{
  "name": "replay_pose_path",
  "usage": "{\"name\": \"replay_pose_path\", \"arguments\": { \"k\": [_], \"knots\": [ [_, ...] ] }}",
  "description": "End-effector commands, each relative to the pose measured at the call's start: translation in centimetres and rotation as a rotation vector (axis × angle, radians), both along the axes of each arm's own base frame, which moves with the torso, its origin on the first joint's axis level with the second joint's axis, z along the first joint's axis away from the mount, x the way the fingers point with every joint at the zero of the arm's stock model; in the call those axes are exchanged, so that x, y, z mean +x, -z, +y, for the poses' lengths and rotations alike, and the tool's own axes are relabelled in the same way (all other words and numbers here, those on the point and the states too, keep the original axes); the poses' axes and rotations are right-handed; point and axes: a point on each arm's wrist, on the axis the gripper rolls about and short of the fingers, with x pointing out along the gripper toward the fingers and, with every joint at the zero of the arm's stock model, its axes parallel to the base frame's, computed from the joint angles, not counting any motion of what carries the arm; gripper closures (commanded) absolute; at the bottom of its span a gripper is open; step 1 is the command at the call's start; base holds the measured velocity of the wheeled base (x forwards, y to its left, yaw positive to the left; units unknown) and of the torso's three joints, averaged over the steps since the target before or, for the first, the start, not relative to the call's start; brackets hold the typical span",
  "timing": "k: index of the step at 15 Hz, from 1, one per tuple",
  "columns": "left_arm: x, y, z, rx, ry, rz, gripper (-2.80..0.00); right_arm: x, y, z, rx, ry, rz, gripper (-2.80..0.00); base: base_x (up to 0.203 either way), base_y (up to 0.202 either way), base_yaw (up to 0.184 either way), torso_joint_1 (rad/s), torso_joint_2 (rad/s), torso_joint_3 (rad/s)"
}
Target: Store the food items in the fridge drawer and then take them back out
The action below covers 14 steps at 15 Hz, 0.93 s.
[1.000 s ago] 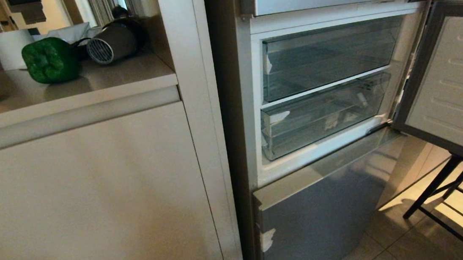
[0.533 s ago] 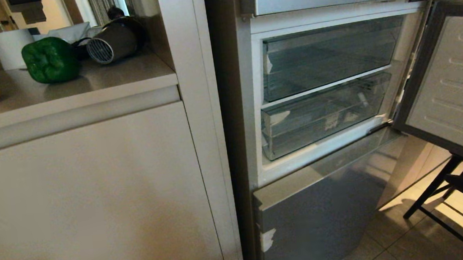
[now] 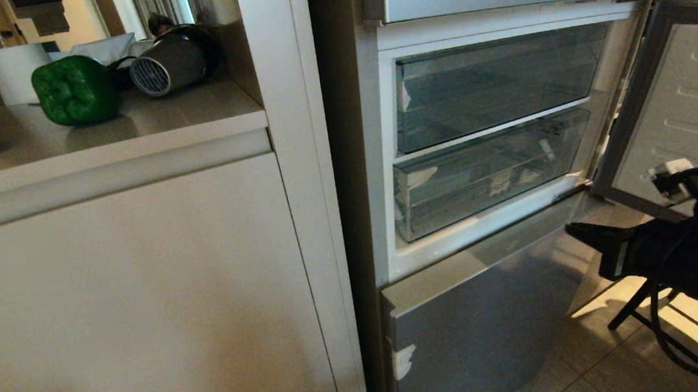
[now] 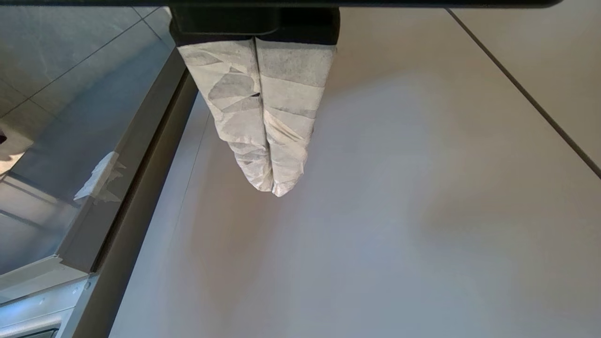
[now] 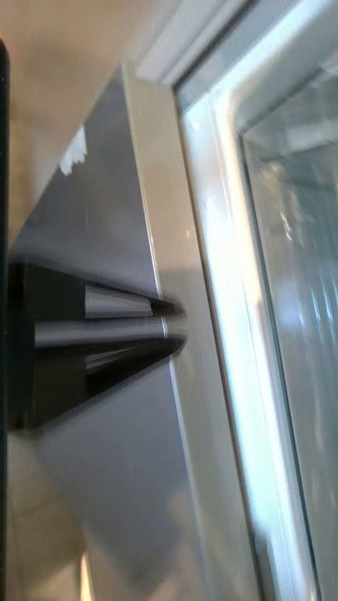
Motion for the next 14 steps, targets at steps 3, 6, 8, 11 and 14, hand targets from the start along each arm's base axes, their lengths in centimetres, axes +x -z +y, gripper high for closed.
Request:
{"name": "replay_pose_path", "arguments": {
  "k": [3,6,8,11,14],
  "knots": [
    [0.1,0.3,0.0,0.000,0.000,0.010,0.00,2.4,1.7,2.9,-0.007,-0.092,0.053,-2.80,0.000,0.000,0.000,0.000,0.00,0.000],
    [0.1,0.3,0.0,0.000,0.000,0.010,0.00,3.9,3.0,3.7,-0.054,-0.072,0.055,-2.80,0.000,0.000,0.000,0.000,0.00,0.000],
    [0.1,0.3,0.0,0.000,0.000,0.010,0.00,5.4,3.9,4.0,-0.087,-0.066,-0.021,-2.80,0.000,0.000,0.000,0.000,0.00,0.000],
    [0.1,0.3,0.0,0.000,0.000,0.010,0.00,8.1,5.6,4.4,-0.180,-0.024,-0.159,-2.80,0.000,0.000,0.000,0.000,0.00,0.000],
    [0.1,0.3,0.0,0.000,0.000,0.010,0.00,9.7,7.0,4.6,-0.298,0.017,-0.254,-2.80,0.000,0.000,0.000,0.000,0.00,0.000]
  ]
}}
